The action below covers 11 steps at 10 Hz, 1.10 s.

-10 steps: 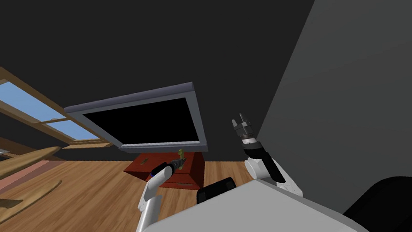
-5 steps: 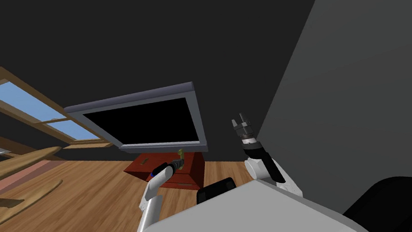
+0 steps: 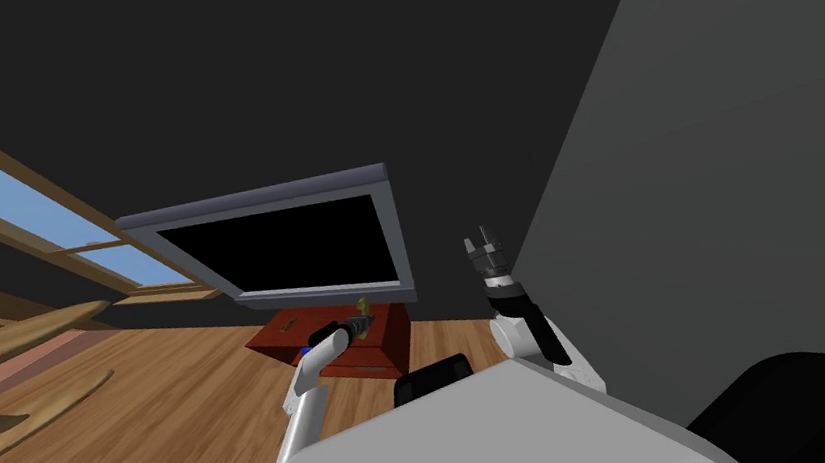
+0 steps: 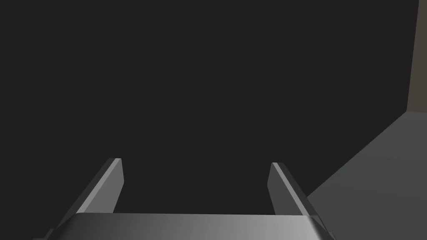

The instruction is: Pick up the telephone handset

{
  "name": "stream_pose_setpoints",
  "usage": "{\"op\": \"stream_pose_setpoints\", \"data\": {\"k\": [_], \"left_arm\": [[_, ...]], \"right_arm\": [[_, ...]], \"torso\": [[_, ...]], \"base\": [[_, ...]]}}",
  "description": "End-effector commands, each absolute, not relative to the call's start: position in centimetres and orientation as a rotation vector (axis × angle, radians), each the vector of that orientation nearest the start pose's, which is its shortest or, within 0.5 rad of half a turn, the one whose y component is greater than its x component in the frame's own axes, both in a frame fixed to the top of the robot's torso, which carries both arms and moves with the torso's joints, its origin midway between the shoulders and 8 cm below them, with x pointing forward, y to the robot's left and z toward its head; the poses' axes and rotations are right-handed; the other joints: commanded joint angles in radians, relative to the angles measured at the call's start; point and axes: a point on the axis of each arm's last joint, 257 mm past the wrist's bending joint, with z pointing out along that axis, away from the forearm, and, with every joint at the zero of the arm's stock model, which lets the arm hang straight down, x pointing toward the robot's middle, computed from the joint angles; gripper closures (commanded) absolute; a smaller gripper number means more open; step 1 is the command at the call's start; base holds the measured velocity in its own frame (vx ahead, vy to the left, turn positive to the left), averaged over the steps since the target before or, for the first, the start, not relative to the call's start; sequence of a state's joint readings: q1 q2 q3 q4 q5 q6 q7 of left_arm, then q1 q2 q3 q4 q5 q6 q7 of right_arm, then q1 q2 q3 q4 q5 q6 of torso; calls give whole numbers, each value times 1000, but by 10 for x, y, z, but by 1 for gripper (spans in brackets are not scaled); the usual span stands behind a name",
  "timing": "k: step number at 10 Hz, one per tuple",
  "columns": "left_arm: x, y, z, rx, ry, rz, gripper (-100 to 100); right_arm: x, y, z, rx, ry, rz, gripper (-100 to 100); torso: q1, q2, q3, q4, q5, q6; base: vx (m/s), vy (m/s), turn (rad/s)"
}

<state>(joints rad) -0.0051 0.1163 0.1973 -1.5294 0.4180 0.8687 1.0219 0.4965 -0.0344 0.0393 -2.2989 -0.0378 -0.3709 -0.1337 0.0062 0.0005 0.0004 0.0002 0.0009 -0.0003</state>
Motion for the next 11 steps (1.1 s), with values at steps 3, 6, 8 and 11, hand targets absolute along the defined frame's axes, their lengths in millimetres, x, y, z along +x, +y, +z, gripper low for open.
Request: {"op": "stream_pose_setpoints", "data": {"k": [3,6,8,11], "left_arm": [[459,280,-413,-2922,387,-1143,0],[457,273,-430,-2923,390,-1142,-100],[458,275,-428,-2923,389,-1142,100],[457,275,-428,-2923,388,-1140,100]], "right_arm": [[363,-269,8,807,655,1464,0],[363,-269,8,807,655,1464,0],[363,-269,8,807,655,1464,0],[363,-269,8,807,655,1464,0]], "torso": [[-3,1,1,0,0,0],[-7,-5,-3,-1,-1,0],[-8,-2,-1,-1,-2,0],[-7,-5,-3,-1,0,2]], "base": [[-32,63,-18],[33,0,21],[1,-3,7],[-3,0,7]]}}
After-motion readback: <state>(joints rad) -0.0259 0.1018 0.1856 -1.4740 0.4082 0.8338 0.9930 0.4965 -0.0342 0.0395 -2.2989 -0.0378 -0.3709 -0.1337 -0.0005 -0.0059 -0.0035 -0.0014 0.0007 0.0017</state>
